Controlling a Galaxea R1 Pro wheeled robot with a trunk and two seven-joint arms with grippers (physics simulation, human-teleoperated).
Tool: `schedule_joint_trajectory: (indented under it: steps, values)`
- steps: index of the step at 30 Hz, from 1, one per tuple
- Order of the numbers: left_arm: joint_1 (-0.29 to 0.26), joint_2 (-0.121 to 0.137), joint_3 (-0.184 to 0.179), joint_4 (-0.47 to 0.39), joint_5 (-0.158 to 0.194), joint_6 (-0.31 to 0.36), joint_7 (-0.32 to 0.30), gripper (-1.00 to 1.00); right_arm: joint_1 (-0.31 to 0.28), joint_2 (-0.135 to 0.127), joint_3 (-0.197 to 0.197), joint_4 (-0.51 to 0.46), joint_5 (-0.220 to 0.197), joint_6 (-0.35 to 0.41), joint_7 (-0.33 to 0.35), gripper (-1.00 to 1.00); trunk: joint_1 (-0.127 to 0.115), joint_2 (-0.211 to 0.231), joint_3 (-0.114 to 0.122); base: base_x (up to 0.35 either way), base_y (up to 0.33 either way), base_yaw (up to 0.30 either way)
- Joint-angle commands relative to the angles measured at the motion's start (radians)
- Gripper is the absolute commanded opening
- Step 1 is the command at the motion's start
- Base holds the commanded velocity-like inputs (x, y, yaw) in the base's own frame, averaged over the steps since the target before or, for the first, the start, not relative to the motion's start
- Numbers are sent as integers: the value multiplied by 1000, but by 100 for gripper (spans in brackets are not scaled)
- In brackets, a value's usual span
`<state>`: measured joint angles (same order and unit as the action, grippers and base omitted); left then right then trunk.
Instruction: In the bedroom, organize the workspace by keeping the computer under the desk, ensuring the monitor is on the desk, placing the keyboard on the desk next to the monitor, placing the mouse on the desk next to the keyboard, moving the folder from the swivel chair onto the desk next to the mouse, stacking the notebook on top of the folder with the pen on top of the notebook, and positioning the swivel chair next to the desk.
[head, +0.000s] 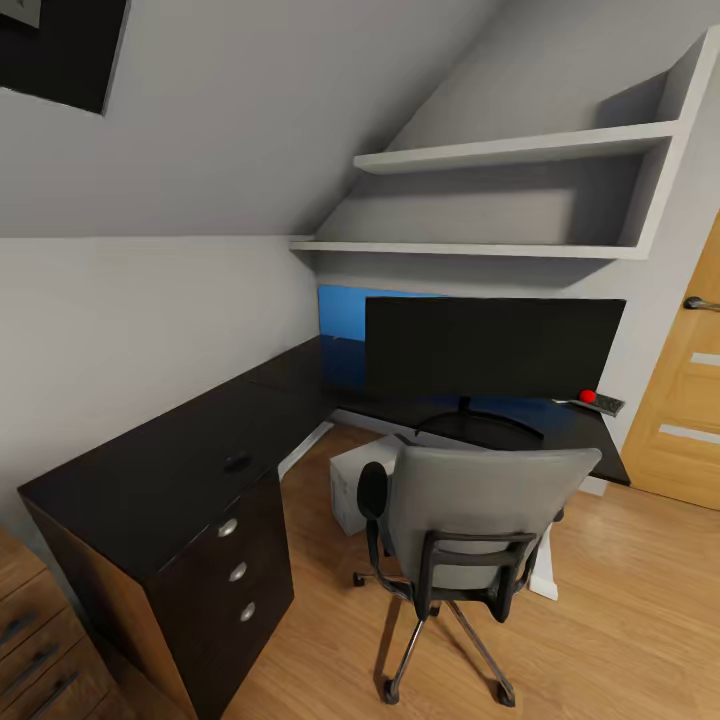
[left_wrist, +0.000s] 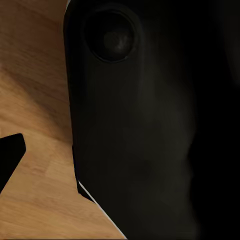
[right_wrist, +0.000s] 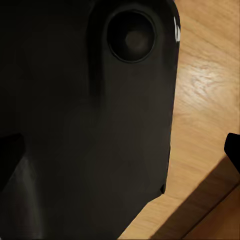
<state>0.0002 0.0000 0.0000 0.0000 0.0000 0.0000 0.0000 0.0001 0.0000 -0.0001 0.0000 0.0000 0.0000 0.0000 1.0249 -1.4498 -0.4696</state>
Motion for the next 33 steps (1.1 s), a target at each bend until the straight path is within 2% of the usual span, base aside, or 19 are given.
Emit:
schedule_joint_trajectory:
  steps: [1, 7, 14, 26, 33]
  values:
    - [0, 0, 0, 0, 0, 0, 0, 100, 0, 0, 0, 0, 0, 0, 0, 100, 0, 0, 0, 0, 0, 0]
    - [21, -26, -5, -21, -1, 2, 3, 100, -3, 33, 1, 21, 6, -10, -3, 100, 0, 0, 0, 0, 0, 0]
    - [43, -22, -5, -26, -3, 3, -3, 100, -3, 41, 4, 21, 8, -14, -4, 100, 0, 0, 0, 0, 0, 0]
    - [44, -19, -5, -26, -1, 6, -3, 100, -3, 41, 3, 21, 6, -22, -4, 100, -46, 84, 37, 0, 0, 0]
    - [44, -9, -2, -39, 4, 0, 2, 100, -3, 41, 2, 13, 6, -61, -5, 100, -73, 133, 59, 0, 0, 0]
